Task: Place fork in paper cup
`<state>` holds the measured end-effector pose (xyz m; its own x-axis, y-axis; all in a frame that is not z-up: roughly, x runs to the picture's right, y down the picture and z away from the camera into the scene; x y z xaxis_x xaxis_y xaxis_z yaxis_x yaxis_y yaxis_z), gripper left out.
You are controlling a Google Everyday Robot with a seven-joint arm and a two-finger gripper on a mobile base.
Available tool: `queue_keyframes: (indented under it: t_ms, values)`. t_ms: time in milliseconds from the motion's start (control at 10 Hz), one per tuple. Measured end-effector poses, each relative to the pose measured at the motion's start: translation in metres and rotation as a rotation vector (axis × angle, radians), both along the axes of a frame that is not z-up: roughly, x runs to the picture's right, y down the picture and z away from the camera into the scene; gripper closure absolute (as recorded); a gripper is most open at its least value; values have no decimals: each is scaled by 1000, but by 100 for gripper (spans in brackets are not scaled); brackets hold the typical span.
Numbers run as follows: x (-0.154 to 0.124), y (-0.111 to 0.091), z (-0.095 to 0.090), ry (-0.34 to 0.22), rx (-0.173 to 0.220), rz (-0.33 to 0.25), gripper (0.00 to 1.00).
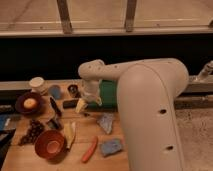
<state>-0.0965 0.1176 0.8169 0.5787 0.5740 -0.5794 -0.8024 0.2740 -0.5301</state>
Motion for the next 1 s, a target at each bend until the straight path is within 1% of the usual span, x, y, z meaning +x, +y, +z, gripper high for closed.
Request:
queue_keyframes:
  t_ms: [200,300,600,800,1000]
  values:
    - [-2,12,5,-6,-34,-1,20]
    - [-1,17,12,-7,-37,-1,20]
    - [-1,13,10,-14,-27,15,20]
    - [0,15,10,-14,-31,12,20]
    - [0,12,7,-14,-24,3,20]
